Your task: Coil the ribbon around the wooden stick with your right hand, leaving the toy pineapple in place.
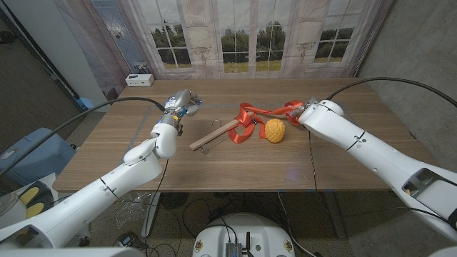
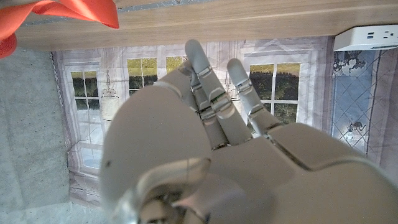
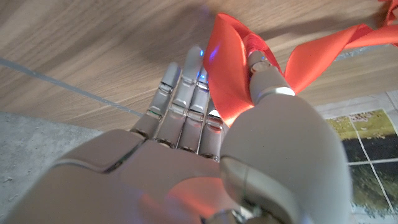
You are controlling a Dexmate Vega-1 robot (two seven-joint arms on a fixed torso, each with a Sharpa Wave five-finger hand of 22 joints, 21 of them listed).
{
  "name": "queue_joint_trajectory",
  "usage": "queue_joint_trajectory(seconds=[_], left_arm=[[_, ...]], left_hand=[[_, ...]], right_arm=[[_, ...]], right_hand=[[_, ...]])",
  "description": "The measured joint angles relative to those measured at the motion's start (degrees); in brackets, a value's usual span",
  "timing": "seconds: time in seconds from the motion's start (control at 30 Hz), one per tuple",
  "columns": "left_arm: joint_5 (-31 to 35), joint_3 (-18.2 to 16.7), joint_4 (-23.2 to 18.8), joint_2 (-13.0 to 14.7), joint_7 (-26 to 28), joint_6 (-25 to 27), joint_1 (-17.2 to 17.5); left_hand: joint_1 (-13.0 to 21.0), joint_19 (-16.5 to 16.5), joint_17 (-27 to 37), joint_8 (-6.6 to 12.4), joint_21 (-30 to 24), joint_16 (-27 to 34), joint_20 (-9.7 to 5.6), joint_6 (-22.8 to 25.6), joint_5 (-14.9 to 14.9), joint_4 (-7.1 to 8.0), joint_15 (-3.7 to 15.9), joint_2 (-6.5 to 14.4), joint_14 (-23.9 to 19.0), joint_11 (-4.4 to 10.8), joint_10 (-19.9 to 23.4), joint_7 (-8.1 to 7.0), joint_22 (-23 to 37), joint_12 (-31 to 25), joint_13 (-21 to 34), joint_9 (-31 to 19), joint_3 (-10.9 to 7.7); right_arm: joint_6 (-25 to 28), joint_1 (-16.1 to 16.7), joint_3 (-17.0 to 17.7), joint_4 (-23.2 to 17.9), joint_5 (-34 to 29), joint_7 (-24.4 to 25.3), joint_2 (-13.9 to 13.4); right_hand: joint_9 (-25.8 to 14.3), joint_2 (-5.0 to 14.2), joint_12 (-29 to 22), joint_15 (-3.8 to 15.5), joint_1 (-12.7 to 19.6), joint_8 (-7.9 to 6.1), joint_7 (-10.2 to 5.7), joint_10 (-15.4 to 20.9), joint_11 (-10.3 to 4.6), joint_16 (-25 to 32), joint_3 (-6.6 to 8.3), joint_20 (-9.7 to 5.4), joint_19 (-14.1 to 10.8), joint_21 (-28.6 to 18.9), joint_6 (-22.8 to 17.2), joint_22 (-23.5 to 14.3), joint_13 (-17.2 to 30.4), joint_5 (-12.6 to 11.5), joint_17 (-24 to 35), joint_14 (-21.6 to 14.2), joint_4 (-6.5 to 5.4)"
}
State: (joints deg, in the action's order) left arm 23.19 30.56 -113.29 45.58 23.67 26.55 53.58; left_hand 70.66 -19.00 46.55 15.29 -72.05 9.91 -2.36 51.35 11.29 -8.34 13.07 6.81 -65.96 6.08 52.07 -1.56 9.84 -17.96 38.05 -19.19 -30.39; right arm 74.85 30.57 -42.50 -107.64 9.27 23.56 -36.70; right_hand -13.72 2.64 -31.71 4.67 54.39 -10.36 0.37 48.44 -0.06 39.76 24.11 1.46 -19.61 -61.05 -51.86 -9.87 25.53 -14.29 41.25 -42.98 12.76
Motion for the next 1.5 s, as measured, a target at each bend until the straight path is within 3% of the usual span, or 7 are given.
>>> queue_joint_trajectory(seconds=[0.13, 0.23, 0.6, 0.97, 1.3, 1.33, 1.5], left_arm=[[1.05, 0.11, -0.02, 0.06, 0.52, 0.08, 0.11], [1.55, 0.12, -0.02, 0.08, 0.87, 0.07, 0.24], [2.01, -0.73, 0.42, 0.20, 1.85, -1.57, 0.82], [1.29, -2.06, 1.52, 0.43, 2.77, -4.15, 1.36], [-1.12, -4.06, 2.36, 0.95, 3.53, -8.67, 2.21], [-1.63, -4.50, 2.52, 1.05, 3.57, -9.50, 2.39], [-1.63, -5.95, 3.15, 1.35, 3.57, -9.50, 2.94]], left_hand=[[-1.25, 0.00, -0.75, -0.49, 0.45, -0.15, 0.00, -1.03, 0.39, 0.26, -0.83, -0.54, 1.92, -0.26, -1.07, -0.48, -0.25, 0.55, -0.80, 0.06, 0.20], [-1.91, 0.00, -1.14, -0.94, 0.68, -0.15, 0.00, -1.68, 0.67, 0.32, -1.23, -0.60, 2.65, -0.25, -1.70, -0.49, -0.25, 0.85, -0.90, 0.26, 0.13], [-4.23, 0.20, -2.96, -2.37, 1.95, -0.15, 0.21, -3.48, 0.36, 1.03, -3.05, -0.07, 5.88, -0.31, -3.68, -0.70, -0.24, 1.65, -1.64, 0.59, 0.72], [-5.97, 0.30, -5.09, -3.23, 3.28, -0.22, 0.31, -5.03, 0.36, 1.09, -3.86, 0.16, 8.35, -0.70, -5.40, -0.81, -0.24, 2.19, -2.23, 0.86, 0.78], [-10.21, 0.21, -11.46, -4.59, 5.61, -0.39, 0.39, -9.63, 0.39, 1.64, -5.79, -0.59, 14.28, -1.78, -9.44, -0.10, -0.23, 4.60, -4.22, 1.65, -0.29], [-10.89, 0.08, -12.43, -4.82, 5.94, -0.39, 0.52, -10.53, 0.61, 1.62, -6.07, -0.63, 15.12, -1.94, -10.13, -0.06, -0.23, 5.04, -4.58, 1.84, -0.65], [-13.20, -0.35, -16.61, -5.16, 7.13, -0.39, 0.95, -15.34, 0.66, 1.39, -7.34, -1.64, 19.58, -2.86, -12.98, -0.16, -0.51, 6.76, -6.06, 2.84, -1.45]], right_arm=[[1.71, -2.14, -2.37, 1.30, 0.04, -0.12, 0.42], [2.60, -3.51, -3.90, 1.77, 1.23, 0.38, 0.41], [4.33, -11.11, -11.16, 2.47, 15.49, 11.84, -2.58], [2.25, -12.13, -11.94, -1.36, 25.49, 16.68, -5.62], [-10.56, -4.33, -6.21, -6.70, 20.63, 15.17, -9.77], [-13.80, 2.01, -2.13, -8.57, 19.32, 14.80, -11.41], [-22.01, 2.01, -2.13, -8.57, 16.36, 13.73, -11.41]], right_hand=[[0.82, 1.79, 3.98, -0.81, -1.75, 0.43, -4.18, -7.45, -0.77, -6.67, 0.12, 0.88, 2.64, 1.79, 4.23, 0.00, -2.20, 2.12, -4.58, 5.97, 0.11], [1.57, 1.30, 8.39, -1.54, -4.80, 0.46, -5.72, -15.64, -1.64, -11.78, 3.18, 2.15, 5.43, 3.85, 12.08, 0.00, -3.82, 3.66, -7.59, 12.01, -4.53], [2.54, -7.44, 19.76, -2.41, -14.70, 0.88, -4.89, -35.85, -1.71, -21.83, -5.23, 5.53, 14.75, 13.31, 43.06, 0.29, -6.93, 1.13, -12.51, 30.90, -6.47], [2.54, -7.49, 20.50, -2.61, -15.44, -0.34, -4.43, -39.05, -1.69, -23.70, -6.82, 6.33, 16.56, 16.05, 45.61, 0.28, -7.47, -0.27, -13.64, 34.77, -6.78], [2.53, -3.78, 20.24, -3.13, -18.38, -1.75, -4.04, -39.23, -0.02, -24.14, -7.28, 5.66, 15.89, 17.46, 41.90, 0.28, -8.00, 0.00, -14.17, 36.88, -8.83], [2.53, -3.66, 20.24, -3.12, -18.50, -1.77, -3.99, -39.21, 0.00, -24.15, -7.28, 5.55, 15.78, 17.63, 41.15, 0.28, -8.04, 0.17, -14.30, 36.88, -8.83], [2.53, -2.66, 19.39, -2.76, -18.87, -2.19, -3.65, -37.40, 1.33, -24.14, -7.28, 4.12, 14.34, 17.86, 39.04, 0.28, -8.52, 1.12, -15.16, 34.89, -8.83]])
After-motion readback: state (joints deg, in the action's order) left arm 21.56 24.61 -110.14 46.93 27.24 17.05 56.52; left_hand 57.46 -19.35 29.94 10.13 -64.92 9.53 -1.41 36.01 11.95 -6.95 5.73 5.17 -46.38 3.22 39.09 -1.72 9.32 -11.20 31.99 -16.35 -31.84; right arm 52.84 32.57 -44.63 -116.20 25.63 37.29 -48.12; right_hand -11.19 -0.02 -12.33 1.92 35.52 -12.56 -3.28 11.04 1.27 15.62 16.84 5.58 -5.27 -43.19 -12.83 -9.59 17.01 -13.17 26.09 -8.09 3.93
